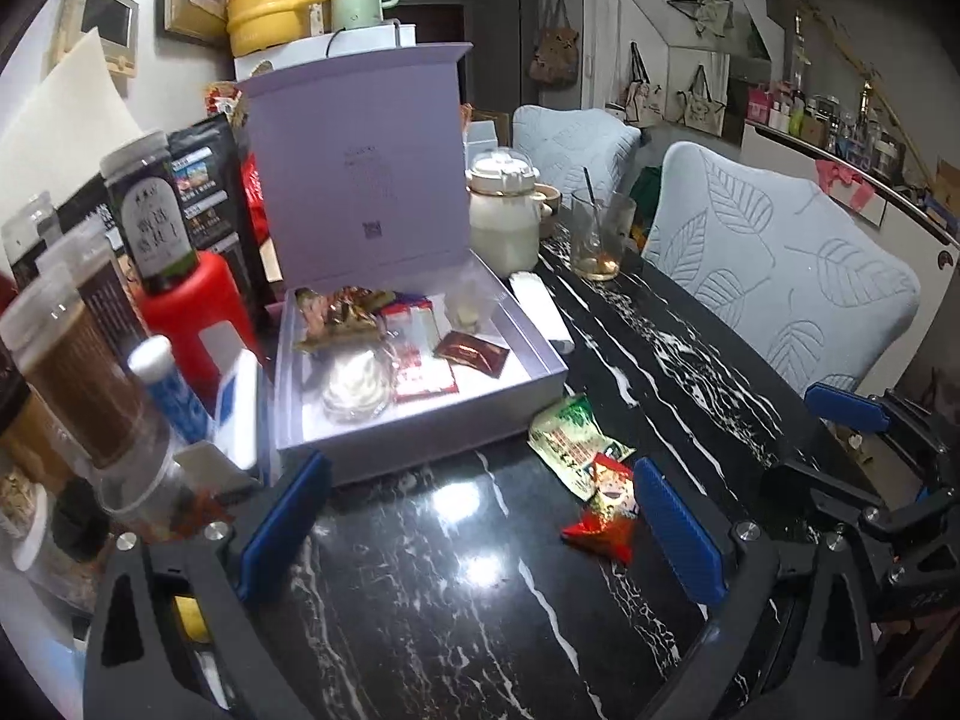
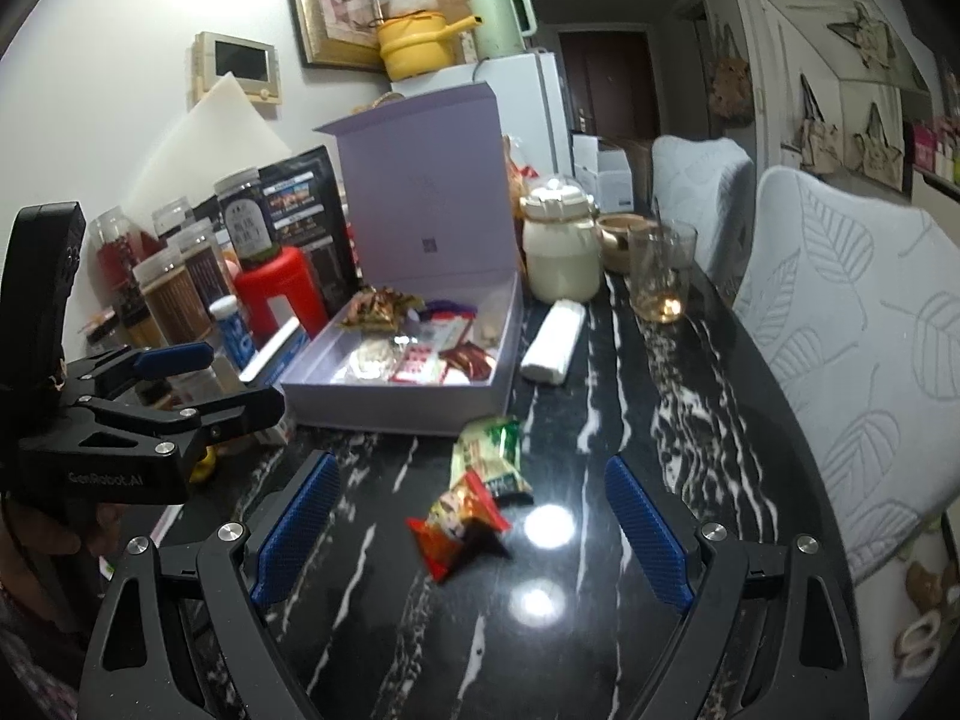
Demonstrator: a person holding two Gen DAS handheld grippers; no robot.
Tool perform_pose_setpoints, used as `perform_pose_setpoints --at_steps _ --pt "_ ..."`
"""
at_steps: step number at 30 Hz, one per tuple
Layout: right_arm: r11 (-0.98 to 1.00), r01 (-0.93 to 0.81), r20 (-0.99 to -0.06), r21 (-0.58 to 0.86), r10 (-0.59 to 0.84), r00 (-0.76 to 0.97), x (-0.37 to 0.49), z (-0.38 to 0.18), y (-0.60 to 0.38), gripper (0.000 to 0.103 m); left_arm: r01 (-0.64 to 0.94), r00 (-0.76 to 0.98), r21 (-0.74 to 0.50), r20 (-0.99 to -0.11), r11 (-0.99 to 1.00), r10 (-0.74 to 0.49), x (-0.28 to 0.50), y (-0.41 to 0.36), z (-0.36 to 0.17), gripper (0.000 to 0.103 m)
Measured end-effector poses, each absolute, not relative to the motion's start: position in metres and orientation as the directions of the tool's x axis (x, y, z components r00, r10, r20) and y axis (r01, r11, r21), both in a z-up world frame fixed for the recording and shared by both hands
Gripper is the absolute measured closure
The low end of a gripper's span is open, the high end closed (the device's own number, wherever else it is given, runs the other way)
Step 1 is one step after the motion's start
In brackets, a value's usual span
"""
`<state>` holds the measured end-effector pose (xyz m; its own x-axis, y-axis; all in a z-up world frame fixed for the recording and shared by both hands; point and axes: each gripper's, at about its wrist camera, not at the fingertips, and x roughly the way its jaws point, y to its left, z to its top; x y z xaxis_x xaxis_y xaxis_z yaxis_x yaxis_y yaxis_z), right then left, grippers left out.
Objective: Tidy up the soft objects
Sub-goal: 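Withdraw both open tools from the box toward the loose snacks on the table, then grasp the red cartoon chip bag with the left tool while the right grasps the green packet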
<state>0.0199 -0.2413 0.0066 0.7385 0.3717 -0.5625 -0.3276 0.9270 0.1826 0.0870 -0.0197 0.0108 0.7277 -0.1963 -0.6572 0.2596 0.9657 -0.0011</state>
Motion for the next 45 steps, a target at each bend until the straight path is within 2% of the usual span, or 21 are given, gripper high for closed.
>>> perform_pose_setpoints --at_steps 15,23,25,27,32,37,40,41,45 --pt "0.937 -0.269 -0.643 0.222 0.348 0.683 0.017 -0.038 -0.258 0.012 0.331 0.634 -0.11 -0.71 0.937 -0.307 0.094 -0.04 -0.044 0.001" --pt "0.948 -0.236 -0.667 0.215 0.319 0.673 0.023 -0.053 -0.273 0.012 0.428 0.567 -0.068 -0.757 0.901 -0.326 0.101 -0.082 -0.069 0.002" --pt "0.949 -0.231 -0.672 0.215 0.315 0.67 0.025 -0.056 -0.276 0.012 0.438 0.542 -0.084 -0.77 0.895 -0.337 0.105 -0.088 -0.075 0.005" --pt "0.949 -0.225 -0.679 0.219 0.314 0.664 0.027 -0.06 -0.281 0.012 0.437 0.518 -0.11 -0.781 0.893 -0.35 0.111 -0.091 -0.081 0.016" --pt "0.953 -0.203 -0.691 0.227 0.304 0.656 0.031 -0.064 -0.294 0.012 0.429 0.476 -0.128 -0.81 0.894 -0.344 0.124 -0.097 -0.094 0.027" --pt "0.954 -0.191 -0.702 0.231 0.299 0.646 0.037 -0.067 -0.299 0.012 0.447 0.46 -0.111 -0.822 0.888 -0.334 0.13 -0.103 -0.104 0.029" --pt "0.953 -0.194 -0.707 0.234 0.304 0.639 0.041 -0.069 -0.298 0.012 0.466 0.499 -0.037 -0.814 0.884 -0.297 0.129 -0.109 -0.105 0.044" --pt "0.952 -0.197 -0.707 0.234 0.306 0.638 0.041 -0.069 -0.297 0.012 0.464 0.514 -0.02 -0.808 0.885 -0.288 0.128 -0.109 -0.105 0.056" --pt "0.949 -0.208 -0.709 0.236 0.315 0.631 0.045 -0.069 -0.291 0.012 0.446 0.505 -0.061 -0.807 0.893 -0.307 0.132 -0.103 -0.101 0.063"
